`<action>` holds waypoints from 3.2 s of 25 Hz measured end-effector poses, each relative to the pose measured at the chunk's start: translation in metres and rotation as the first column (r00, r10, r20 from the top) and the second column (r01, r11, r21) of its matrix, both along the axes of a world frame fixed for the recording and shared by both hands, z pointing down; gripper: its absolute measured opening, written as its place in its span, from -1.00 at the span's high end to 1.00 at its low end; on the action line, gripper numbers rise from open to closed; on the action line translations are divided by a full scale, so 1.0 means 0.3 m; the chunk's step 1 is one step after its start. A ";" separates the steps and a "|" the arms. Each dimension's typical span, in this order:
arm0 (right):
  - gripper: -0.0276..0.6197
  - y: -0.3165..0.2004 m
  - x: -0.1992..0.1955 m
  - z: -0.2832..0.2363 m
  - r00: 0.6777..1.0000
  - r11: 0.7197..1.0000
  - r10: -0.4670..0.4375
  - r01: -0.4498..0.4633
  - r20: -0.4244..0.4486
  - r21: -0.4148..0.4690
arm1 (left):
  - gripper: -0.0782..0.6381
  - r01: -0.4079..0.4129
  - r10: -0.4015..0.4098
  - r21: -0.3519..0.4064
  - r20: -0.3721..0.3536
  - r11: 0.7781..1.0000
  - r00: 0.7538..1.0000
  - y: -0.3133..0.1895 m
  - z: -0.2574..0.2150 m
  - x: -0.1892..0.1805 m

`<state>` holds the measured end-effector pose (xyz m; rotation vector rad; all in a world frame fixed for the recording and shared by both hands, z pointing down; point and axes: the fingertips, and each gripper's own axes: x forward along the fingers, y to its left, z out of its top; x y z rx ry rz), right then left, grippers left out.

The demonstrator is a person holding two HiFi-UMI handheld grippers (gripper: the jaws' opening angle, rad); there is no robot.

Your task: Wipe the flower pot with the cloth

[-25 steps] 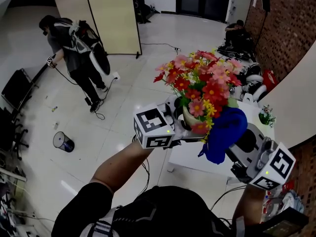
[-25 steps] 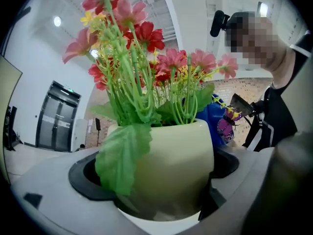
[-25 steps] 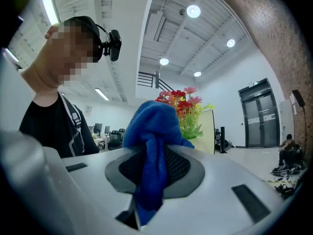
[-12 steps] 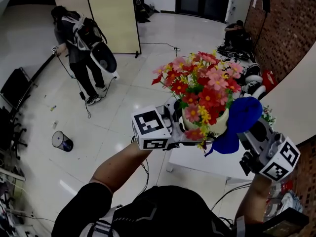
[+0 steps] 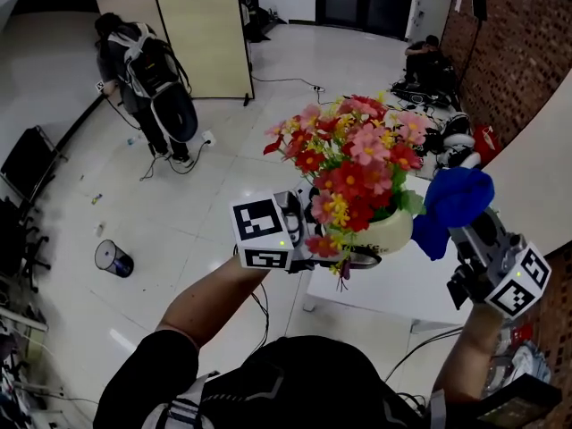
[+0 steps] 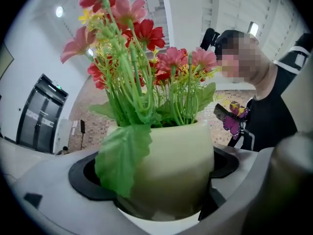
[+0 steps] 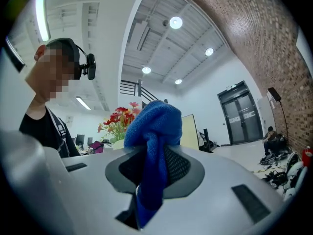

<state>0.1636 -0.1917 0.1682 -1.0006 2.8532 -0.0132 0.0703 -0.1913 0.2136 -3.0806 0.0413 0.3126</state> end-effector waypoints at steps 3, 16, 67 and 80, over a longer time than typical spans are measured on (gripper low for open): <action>0.72 -0.011 -0.045 -0.014 0.998 0.998 -0.066 0.066 -0.020 -0.018 | -0.81 -0.026 0.026 0.013 0.011 1.000 1.000 0.021 -0.005 -0.008; 0.72 -0.007 -0.159 0.041 0.958 0.965 -0.251 0.236 -0.138 -0.111 | -0.81 -0.032 0.031 0.015 0.059 0.999 0.998 0.049 0.051 0.044; 0.72 0.265 -0.237 0.211 0.774 0.767 -0.632 0.615 -0.050 -0.182 | -0.81 -0.007 -0.015 0.090 0.244 0.996 0.970 0.039 0.185 0.021; 0.72 -0.024 -0.122 0.139 0.707 0.695 -0.700 0.706 0.097 -0.137 | -0.81 -0.215 0.186 0.131 0.203 0.968 0.961 0.216 0.175 0.012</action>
